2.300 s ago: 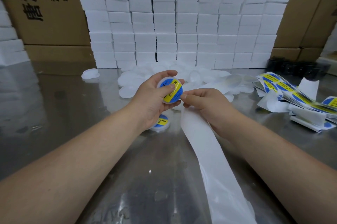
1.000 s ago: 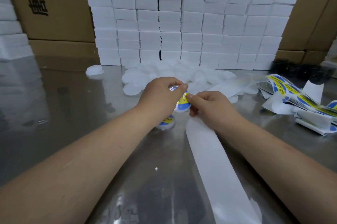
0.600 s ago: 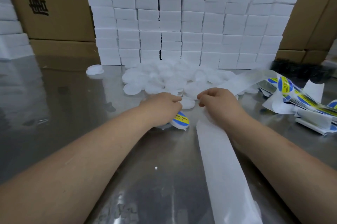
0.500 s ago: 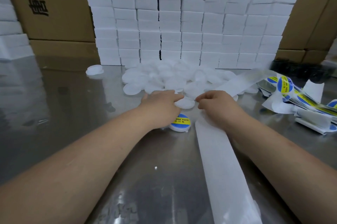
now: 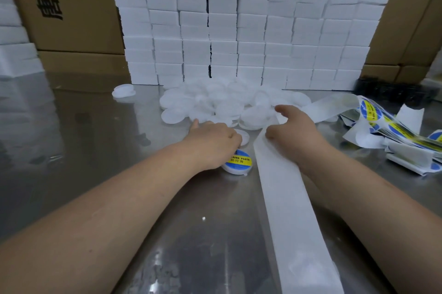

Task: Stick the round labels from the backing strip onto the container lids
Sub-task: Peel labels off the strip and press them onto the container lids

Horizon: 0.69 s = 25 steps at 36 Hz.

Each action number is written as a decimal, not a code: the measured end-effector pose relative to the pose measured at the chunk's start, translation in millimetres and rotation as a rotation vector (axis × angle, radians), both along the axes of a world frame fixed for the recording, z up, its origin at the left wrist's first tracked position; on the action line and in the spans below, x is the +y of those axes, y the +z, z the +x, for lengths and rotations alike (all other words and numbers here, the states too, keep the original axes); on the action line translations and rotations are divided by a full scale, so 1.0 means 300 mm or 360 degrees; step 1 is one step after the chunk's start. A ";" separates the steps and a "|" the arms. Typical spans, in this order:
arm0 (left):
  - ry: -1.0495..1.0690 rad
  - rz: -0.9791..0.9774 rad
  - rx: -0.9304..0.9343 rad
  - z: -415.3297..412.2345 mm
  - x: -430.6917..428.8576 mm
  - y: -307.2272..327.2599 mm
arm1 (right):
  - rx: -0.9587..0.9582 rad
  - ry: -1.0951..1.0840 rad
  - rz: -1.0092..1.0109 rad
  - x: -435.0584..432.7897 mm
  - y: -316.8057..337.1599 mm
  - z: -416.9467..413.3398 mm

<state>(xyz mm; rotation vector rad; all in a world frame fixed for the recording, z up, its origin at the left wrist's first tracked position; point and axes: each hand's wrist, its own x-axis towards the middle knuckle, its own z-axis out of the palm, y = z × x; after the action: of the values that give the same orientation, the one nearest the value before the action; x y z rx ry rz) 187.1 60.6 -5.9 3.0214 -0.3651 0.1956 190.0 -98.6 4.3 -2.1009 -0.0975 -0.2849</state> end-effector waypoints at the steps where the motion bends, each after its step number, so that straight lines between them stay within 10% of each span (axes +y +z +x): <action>1: -0.0005 -0.0005 0.0001 -0.001 0.000 0.001 | 0.0085 -0.0010 0.0053 -0.007 0.009 0.001; 10: -0.0029 -0.0086 -0.0021 0.000 -0.006 -0.003 | 0.0663 0.0074 0.0671 -0.004 0.041 -0.028; 25: 0.0057 -0.1497 -0.0627 -0.011 0.003 0.013 | 0.0672 0.0313 0.0788 -0.017 0.043 -0.026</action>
<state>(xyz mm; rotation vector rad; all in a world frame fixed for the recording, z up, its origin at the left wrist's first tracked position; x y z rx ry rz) 184.0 61.6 -2.1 2.0484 -0.1652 0.7305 182.1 -103.5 17.4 -1.6028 0.0188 0.2362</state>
